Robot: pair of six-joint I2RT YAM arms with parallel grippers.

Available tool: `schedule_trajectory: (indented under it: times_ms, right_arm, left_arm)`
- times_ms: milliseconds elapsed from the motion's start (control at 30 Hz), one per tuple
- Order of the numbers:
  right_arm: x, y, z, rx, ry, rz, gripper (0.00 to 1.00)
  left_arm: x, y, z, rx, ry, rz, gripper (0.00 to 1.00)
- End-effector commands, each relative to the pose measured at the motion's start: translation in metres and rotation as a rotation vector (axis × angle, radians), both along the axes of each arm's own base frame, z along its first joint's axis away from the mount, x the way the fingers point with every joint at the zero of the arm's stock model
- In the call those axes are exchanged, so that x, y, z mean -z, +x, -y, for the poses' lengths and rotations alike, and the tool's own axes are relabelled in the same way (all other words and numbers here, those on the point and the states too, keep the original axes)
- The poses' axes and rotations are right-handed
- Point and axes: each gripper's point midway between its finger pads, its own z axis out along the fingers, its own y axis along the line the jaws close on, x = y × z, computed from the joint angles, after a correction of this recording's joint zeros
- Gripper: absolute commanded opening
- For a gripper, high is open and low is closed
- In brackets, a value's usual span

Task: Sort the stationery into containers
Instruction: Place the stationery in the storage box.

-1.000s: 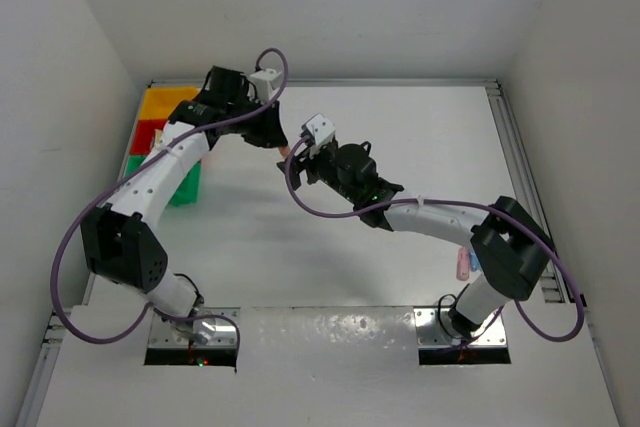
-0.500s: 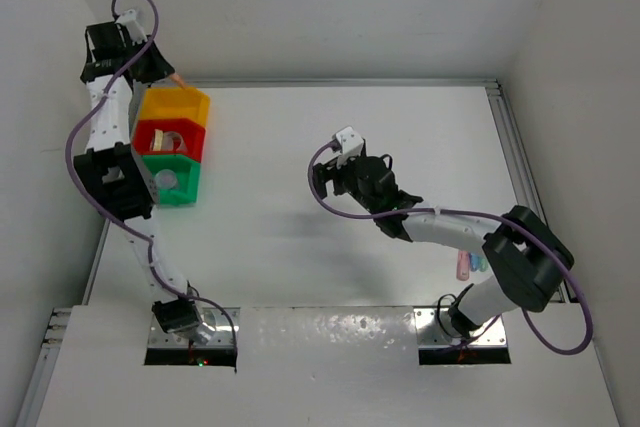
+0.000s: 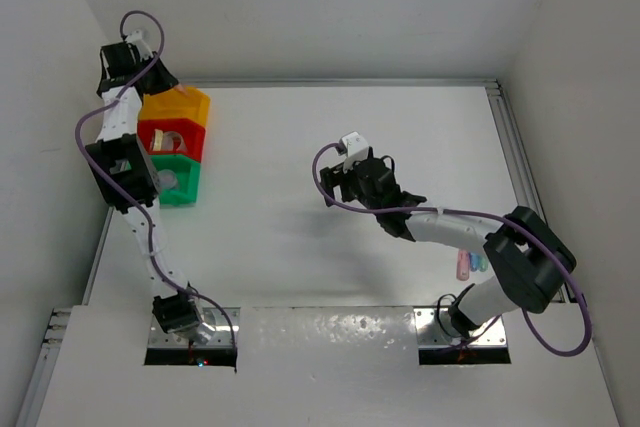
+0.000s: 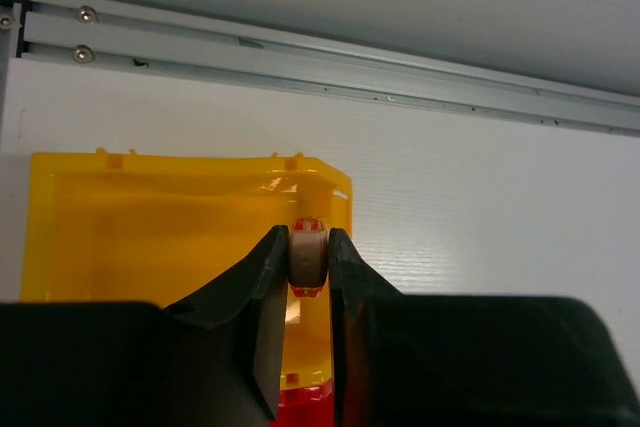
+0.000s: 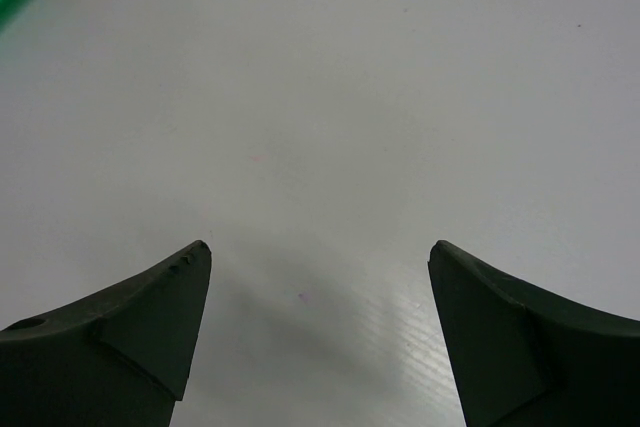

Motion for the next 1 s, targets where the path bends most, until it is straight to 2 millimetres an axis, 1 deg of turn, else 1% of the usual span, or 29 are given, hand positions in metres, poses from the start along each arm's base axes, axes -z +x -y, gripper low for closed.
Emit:
schedule_trajectory:
  times_ms: [0, 67, 100, 167, 200, 233, 300, 367, 400, 433, 467, 533, 567, 600, 633, 667, 700, 733, 767, 800, 833, 867, 900, 933, 967]
  right_arm:
    - [-0.009, 0.002, 0.002, 0.021, 0.019, 0.002, 0.87]
    - [-0.01, 0.004, 0.002, 0.028, 0.013, 0.003, 0.87]
    - [-0.01, 0.004, 0.002, 0.025, 0.006, 0.003, 0.87]
    - [-0.009, 0.005, 0.002, 0.02, -0.006, -0.003, 0.87]
    - [-0.012, 0.007, -0.001, 0.015, -0.007, 0.002, 0.87]
    - [-0.009, 0.006, 0.0, 0.013, -0.019, -0.007, 0.87]
    - [-0.013, 0.009, -0.002, 0.013, -0.02, -0.004, 0.88]
    - [-0.018, 0.01, -0.003, 0.015, -0.02, -0.004, 0.88]
    - [-0.02, 0.011, -0.003, 0.021, -0.013, -0.01, 0.89]
    - [-0.023, 0.011, -0.003, 0.021, -0.011, -0.011, 0.89]
    - [-0.024, 0.012, 0.0, 0.028, -0.016, -0.021, 0.9]
    - [-0.025, 0.012, 0.002, 0.039, -0.021, -0.032, 0.91]
    - [-0.027, 0.014, 0.008, 0.059, -0.022, -0.042, 0.91]
    - [-0.027, 0.013, 0.011, 0.079, -0.01, -0.06, 0.91]
    - [-0.022, 0.011, 0.019, 0.109, -0.022, -0.09, 0.92]
    - [-0.026, 0.013, 0.027, 0.15, 0.009, -0.111, 0.92]
    - [-0.024, 0.013, 0.034, 0.174, 0.013, -0.135, 0.92]
    - [-0.014, 0.005, 0.046, 0.207, -0.014, -0.197, 0.92]
    - [-0.017, 0.005, 0.061, 0.269, 0.013, -0.231, 0.92]
    - [-0.013, 0.001, 0.072, 0.308, 0.008, -0.267, 0.92]
    - [0.003, -0.012, 0.094, 0.376, -0.053, -0.336, 0.92]
    - [-0.001, -0.017, 0.112, 0.452, -0.022, -0.356, 0.9]
    - [0.004, -0.024, 0.129, 0.516, -0.038, -0.382, 0.89]
    - [0.014, -0.041, 0.149, 0.578, -0.08, -0.437, 0.86]
    - [0.017, -0.051, 0.177, 0.688, -0.055, -0.45, 0.78]
  left_arm:
    - [-0.001, 0.01, -0.025, -0.044, 0.02, 0.051, 0.0]
    - [0.013, 0.007, -0.033, -0.061, 0.02, 0.023, 0.0]
    - [0.024, 0.006, -0.034, -0.058, 0.019, 0.004, 0.0]
    - [0.036, 0.004, -0.036, -0.054, 0.018, -0.019, 0.0]
    - [0.048, 0.003, -0.035, -0.05, 0.014, -0.041, 0.0]
    - [0.053, 0.003, -0.034, -0.051, 0.013, -0.049, 0.0]
    - [0.064, 0.002, -0.032, -0.046, 0.007, -0.07, 0.02]
    - [0.066, 0.002, -0.034, -0.046, 0.01, -0.073, 0.09]
    - [0.068, 0.002, -0.034, -0.045, 0.016, -0.074, 0.18]
    - [0.066, 0.002, -0.035, -0.05, 0.02, -0.072, 0.22]
    - [0.064, 0.002, -0.039, -0.069, 0.034, -0.072, 0.32]
    - [0.059, 0.004, -0.039, -0.078, 0.048, -0.064, 0.42]
    - [0.055, 0.005, -0.042, -0.093, 0.062, -0.058, 0.47]
    - [0.053, 0.005, -0.042, -0.103, 0.064, -0.054, 0.57]
    - [0.05, 0.006, -0.045, -0.12, 0.07, -0.051, 0.63]
    - [0.044, 0.006, -0.045, -0.127, 0.07, -0.044, 0.7]
    - [0.036, 0.008, -0.044, -0.126, 0.076, -0.029, 0.75]
    - [0.03, 0.009, -0.043, -0.129, 0.082, -0.02, 0.78]
    - [0.019, 0.009, -0.042, -0.128, 0.092, -0.003, 0.82]
    - [0.01, 0.011, -0.038, -0.123, 0.101, 0.013, 0.83]
    - [0.002, 0.012, -0.037, -0.125, 0.111, 0.027, 0.84]
    - [-0.017, 0.012, -0.036, -0.128, 0.128, 0.06, 0.86]
    - [-0.023, 0.012, -0.033, -0.135, 0.14, 0.069, 0.86]
    - [-0.029, 0.012, -0.033, -0.157, 0.159, 0.074, 0.87]
    - [-0.044, 0.012, -0.028, -0.161, 0.164, 0.101, 0.87]
